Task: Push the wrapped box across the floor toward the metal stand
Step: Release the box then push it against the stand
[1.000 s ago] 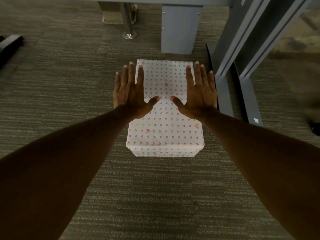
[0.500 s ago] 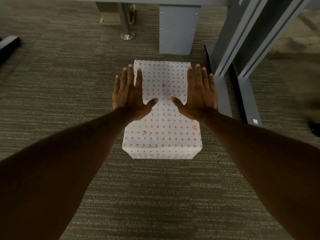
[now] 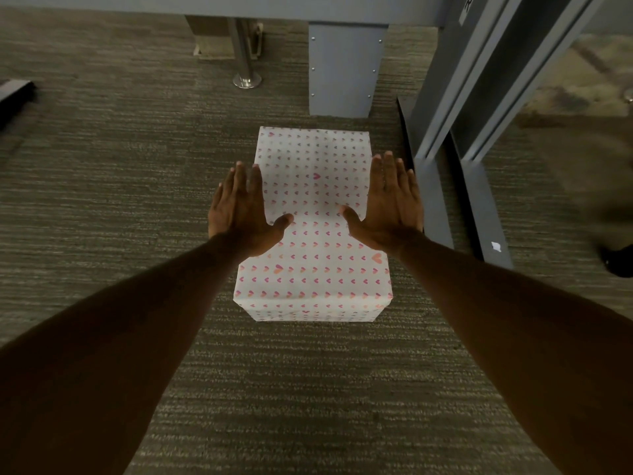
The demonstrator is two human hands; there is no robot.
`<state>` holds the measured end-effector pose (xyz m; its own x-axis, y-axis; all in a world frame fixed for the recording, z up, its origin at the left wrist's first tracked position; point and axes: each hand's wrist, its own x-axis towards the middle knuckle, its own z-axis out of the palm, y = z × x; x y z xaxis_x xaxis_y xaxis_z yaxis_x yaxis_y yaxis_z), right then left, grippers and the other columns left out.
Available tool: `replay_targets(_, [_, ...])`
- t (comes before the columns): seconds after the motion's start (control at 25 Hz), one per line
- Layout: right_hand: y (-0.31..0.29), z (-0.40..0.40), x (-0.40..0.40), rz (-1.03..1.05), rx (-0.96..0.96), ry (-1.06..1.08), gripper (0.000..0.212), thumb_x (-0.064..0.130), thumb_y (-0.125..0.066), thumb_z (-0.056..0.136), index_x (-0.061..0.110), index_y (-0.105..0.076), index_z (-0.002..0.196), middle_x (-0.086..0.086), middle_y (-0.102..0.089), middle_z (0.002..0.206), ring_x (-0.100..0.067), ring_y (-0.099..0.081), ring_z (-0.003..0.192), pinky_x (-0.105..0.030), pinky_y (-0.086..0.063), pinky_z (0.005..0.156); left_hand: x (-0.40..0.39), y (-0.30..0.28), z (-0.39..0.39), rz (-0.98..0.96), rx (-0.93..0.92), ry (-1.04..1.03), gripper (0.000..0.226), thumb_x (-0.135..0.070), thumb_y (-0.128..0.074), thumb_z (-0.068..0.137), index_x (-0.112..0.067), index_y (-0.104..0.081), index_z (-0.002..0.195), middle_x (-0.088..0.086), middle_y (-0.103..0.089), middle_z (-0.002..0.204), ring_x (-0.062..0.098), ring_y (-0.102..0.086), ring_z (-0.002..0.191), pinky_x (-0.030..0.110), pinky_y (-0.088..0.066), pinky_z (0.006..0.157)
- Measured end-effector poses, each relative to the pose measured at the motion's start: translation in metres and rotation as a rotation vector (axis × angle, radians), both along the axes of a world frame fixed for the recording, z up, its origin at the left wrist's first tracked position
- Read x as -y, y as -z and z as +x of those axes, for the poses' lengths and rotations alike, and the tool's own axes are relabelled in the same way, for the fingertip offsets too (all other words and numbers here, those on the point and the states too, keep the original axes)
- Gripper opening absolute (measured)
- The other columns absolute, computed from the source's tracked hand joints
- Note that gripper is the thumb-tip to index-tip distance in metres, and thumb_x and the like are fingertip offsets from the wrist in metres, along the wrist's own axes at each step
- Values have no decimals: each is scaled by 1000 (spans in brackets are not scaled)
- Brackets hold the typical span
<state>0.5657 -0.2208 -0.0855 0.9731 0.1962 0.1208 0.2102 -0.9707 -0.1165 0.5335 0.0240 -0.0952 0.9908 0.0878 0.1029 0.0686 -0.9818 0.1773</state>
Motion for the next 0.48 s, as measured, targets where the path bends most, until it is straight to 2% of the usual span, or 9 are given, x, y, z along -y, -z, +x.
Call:
replay_targets(0.08, [4,-3,0,44,-25,19,93,56,-49,90,5,-9,157,-21,-11,165,-38,-8,153,-48,-11,124,-6,4,-3,-22,-71,-26,103,-65,-58,77,-16,-9,154,16,-14,162,35,-12,149,49,-17,116])
replay_targets(0.12, [7,-5,-1,75,-43,43,87,51,-52,91,5,-16,156,-21,-20,163,-38,-17,151,-48,-19,122,-8,7,-5,-33,-111,-37,99,-60,-61,78,-16,-15,153,16,-21,160,37,-19,146,52,-25,113])
replay_targets(0.2, [13,-7,-2,189,-113,127,71,39,-58,91,6,-32,148,-19,-40,150,-37,-38,139,-46,-40,110,-11,13,-11,-104,-169,-97,82,-46,-64,80,-15,-30,147,16,-40,148,38,-39,133,53,-43,99])
replay_targets(0.28, [18,-7,-1,352,-220,225,54,30,-60,92,6,-44,138,-16,-54,133,-33,-54,122,-42,-54,95,-11,18,-14,-229,-204,-194,65,-32,-61,83,-14,-41,141,15,-52,137,37,-54,118,48,-54,85])
replay_targets(0.36, [23,-6,1,472,-293,307,42,26,-60,92,6,-53,128,-11,-60,116,-30,-63,107,-37,-59,82,-9,20,-14,-393,-225,-268,55,-20,-55,86,-13,-46,140,16,-57,133,33,-62,104,42,-58,72])
replay_targets(0.48, [28,-2,6,650,-384,440,36,24,-63,90,6,-61,121,-10,-64,109,-29,-67,100,-41,-61,80,-8,20,-9,-522,-230,-364,44,-18,-54,91,-14,-52,134,13,-63,119,22,-64,81,28,-50,50])
